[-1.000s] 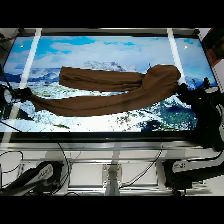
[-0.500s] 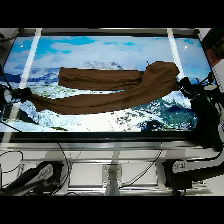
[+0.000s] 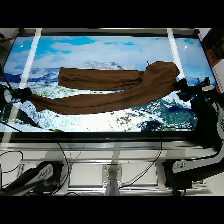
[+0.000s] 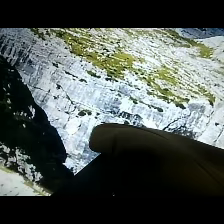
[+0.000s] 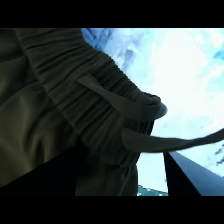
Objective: Fold the clothes and pants, and hang the long-sleeved shirts on hangers.
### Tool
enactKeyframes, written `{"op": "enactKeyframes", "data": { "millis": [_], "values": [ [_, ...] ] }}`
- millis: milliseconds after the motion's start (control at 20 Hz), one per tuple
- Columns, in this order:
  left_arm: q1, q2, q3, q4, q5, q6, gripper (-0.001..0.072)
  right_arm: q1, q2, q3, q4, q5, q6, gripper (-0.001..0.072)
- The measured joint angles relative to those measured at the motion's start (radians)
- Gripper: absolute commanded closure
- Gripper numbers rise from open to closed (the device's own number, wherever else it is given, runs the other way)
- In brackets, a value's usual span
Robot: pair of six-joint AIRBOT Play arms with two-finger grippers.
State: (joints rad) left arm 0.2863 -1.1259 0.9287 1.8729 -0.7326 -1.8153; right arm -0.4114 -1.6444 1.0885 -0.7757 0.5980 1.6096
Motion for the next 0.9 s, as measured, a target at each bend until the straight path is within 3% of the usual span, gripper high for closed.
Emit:
{"op": "enactKeyframes", "data": {
  "millis": [100,150,300,500,650,900],
  "values": [
    [0.0,0.0,0.0,0.0,0.0,0.0,0.0687,0.013,-0.015,0.0,-0.002,-0.031,0.023,0.0572],
    [0.0,0.0,0.0,0.0,0.0,0.0,0.0687,0.021,-0.019,0.0,-0.004,-0.056,0.028,0.0671],
    [0.0,0.0,0.0,0.0,0.003,0.0,0.0687,0.042,-0.015,0.014,-0.007,-0.129,0.002,0.068],
    [0.0,0.004,0.001,-0.001,0.037,-0.003,0.0688,0.053,0.045,0.092,-0.034,-0.125,-0.149,0.068],
    [0.0,0.04,0.006,-0.005,0.105,-0.003,0.0689,0.055,0.136,0.187,-0.137,-0.037,-0.214,0.068],
    [0.0,0.175,0.01,-0.006,0.331,-0.006,0.069,0.056,0.311,0.364,-0.363,0.176,-0.25,0.0681]
  ]
}}
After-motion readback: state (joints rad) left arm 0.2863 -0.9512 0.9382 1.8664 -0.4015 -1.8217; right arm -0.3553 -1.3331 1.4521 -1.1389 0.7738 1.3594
